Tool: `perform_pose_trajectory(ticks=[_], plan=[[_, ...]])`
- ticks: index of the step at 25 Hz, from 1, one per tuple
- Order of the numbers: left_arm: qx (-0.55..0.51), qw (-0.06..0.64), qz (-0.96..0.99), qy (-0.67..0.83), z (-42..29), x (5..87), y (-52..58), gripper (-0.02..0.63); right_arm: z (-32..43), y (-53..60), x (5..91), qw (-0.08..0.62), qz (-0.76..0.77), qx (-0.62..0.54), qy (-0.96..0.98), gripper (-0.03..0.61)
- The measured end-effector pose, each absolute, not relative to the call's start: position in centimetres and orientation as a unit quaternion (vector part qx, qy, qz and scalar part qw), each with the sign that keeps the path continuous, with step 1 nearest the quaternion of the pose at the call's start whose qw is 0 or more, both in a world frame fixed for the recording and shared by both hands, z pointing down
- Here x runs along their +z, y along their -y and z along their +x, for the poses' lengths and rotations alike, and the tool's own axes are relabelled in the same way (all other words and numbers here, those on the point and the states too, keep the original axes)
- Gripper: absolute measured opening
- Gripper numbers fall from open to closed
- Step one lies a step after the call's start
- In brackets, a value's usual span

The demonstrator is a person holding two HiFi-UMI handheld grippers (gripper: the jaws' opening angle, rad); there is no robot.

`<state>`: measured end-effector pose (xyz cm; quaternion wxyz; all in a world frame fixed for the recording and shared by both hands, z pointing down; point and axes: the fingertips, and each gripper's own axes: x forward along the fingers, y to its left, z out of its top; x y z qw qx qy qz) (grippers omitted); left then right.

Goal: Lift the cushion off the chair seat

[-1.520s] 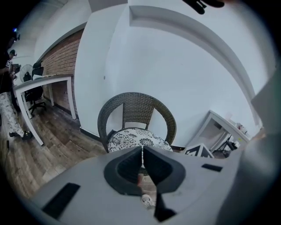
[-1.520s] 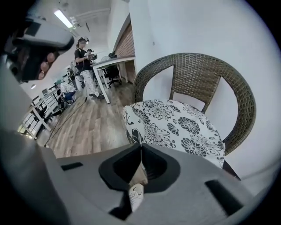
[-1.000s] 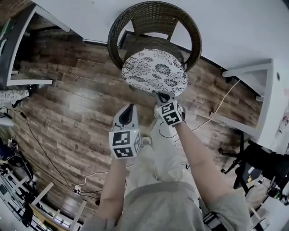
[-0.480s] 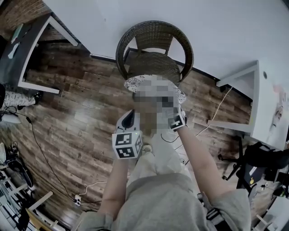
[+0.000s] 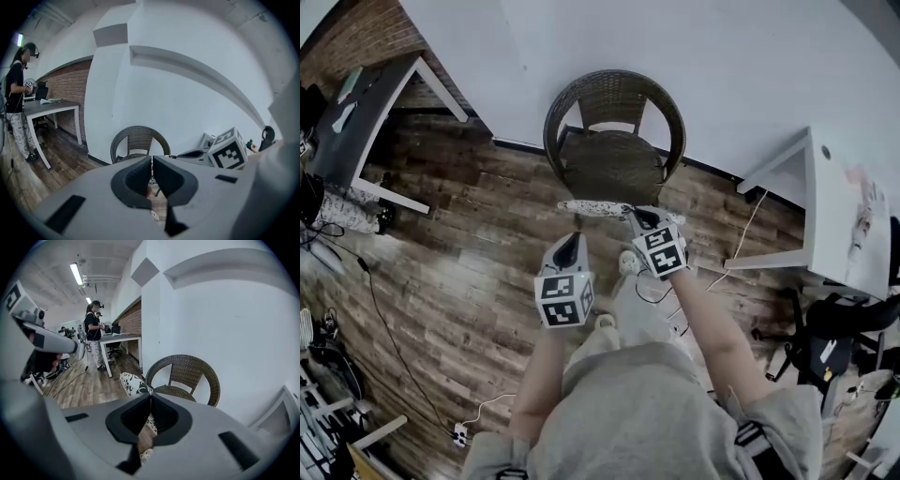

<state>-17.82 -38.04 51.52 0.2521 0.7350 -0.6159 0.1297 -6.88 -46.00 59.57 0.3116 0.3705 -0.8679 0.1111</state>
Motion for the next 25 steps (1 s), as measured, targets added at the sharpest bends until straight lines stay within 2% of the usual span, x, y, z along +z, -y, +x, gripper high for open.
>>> perform_pose_trajectory(ticks=[11,25], plan=[[0.125,0.214,0.755,0.607,-17.1,48.2,32.9,0.012,-4.6,40.7,52.9,0.284,0.392,0.062,0.873,0.008],[0.104,0.183,0.764,0.61,-17.7,46.0,27.4,0.012,-3.8,33.6,46.2,0.214,0.429,0.035,0.877,0.008]])
